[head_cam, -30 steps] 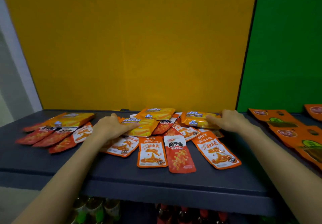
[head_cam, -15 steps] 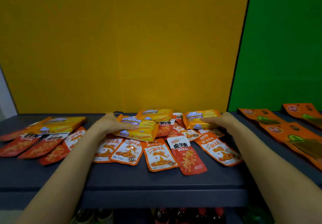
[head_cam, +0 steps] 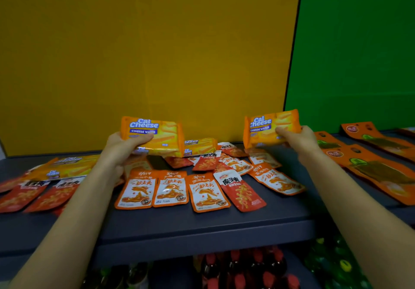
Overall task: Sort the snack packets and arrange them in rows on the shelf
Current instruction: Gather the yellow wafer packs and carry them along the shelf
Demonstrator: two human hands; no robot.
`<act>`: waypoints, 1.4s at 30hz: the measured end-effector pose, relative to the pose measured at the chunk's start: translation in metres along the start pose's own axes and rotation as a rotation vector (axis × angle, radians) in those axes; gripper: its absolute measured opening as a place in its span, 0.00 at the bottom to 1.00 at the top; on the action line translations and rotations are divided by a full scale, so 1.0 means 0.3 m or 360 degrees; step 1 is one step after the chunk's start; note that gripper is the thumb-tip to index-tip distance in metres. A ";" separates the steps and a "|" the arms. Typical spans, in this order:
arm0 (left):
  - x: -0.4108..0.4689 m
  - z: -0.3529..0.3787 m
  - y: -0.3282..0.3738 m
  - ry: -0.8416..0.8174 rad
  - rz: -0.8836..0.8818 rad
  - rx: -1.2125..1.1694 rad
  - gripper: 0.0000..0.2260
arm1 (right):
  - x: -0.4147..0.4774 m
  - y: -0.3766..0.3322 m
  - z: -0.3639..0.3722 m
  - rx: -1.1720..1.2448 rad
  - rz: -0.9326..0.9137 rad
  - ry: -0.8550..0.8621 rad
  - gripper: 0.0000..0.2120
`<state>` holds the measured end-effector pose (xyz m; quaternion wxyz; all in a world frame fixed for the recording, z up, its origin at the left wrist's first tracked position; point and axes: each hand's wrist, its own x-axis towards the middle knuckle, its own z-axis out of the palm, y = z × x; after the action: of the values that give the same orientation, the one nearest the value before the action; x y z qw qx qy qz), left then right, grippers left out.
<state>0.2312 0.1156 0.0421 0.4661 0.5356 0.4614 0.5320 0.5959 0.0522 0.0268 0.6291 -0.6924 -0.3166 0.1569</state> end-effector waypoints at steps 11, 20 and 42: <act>-0.136 0.447 0.122 -0.0515 0.0007 -0.0336 0.05 | -0.219 -0.001 -0.486 0.0744 0.0138 0.0040 0.04; -0.393 1.041 0.088 -0.0857 -0.0020 -0.0386 0.21 | -0.247 0.162 -1.045 0.0667 0.0137 0.0379 0.08; -1.015 2.311 -0.031 -0.1204 -0.0159 -0.0393 0.15 | 0.056 0.469 -2.148 0.0520 0.0204 0.0712 0.03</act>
<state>0.9219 -0.1905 -0.0091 0.6893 0.6105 0.2151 0.3255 1.0392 -0.4356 -0.0041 0.7754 -0.6178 -0.0961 0.0888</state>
